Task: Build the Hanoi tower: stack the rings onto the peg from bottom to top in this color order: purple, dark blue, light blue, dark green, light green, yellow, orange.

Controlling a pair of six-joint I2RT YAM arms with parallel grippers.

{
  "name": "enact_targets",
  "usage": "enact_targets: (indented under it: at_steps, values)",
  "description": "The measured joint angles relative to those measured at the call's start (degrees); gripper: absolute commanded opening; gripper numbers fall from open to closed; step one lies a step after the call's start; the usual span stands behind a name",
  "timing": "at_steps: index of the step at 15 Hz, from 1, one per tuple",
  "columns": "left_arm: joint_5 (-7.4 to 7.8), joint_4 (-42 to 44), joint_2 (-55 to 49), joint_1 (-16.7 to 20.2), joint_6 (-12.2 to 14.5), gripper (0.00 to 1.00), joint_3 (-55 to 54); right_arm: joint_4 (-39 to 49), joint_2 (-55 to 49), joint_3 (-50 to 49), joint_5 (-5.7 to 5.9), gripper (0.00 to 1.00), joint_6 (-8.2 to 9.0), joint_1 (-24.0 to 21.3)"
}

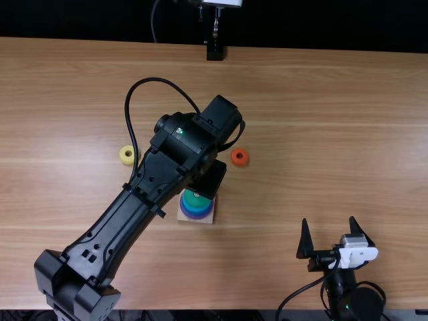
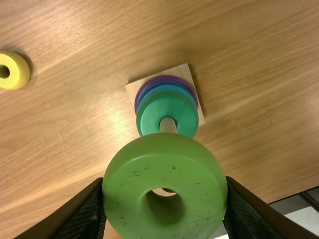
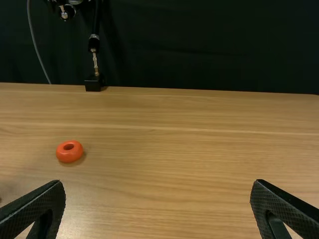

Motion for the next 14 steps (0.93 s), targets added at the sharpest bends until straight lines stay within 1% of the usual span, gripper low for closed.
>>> enact_targets:
  at_steps: [3,4,5,8,14]
  values:
    - [0.00,0.00,0.00,0.00,-0.02,0.30,0.00,-0.02,0.00,0.02,0.00,1.00,-0.02,0.00]
    - [0.00,0.00,0.00,0.00,0.00,0.36,0.00,-0.02,0.00,0.00,-0.02,1.00,0.00,0.00]
    - [0.00,0.00,0.00,0.00,0.00,0.38,0.00,-0.07,0.00,0.02,0.00,1.00,0.00,-0.02]
    - [-0.02,-0.04,0.00,0.00,0.00,0.39,0.00,-0.02,0.00,0.02,-0.02,1.00,0.00,0.00]
    - [0.02,-0.04,0.00,-0.02,0.00,0.60,-0.02,-0.04,0.00,0.02,-0.02,1.00,0.00,-0.02]
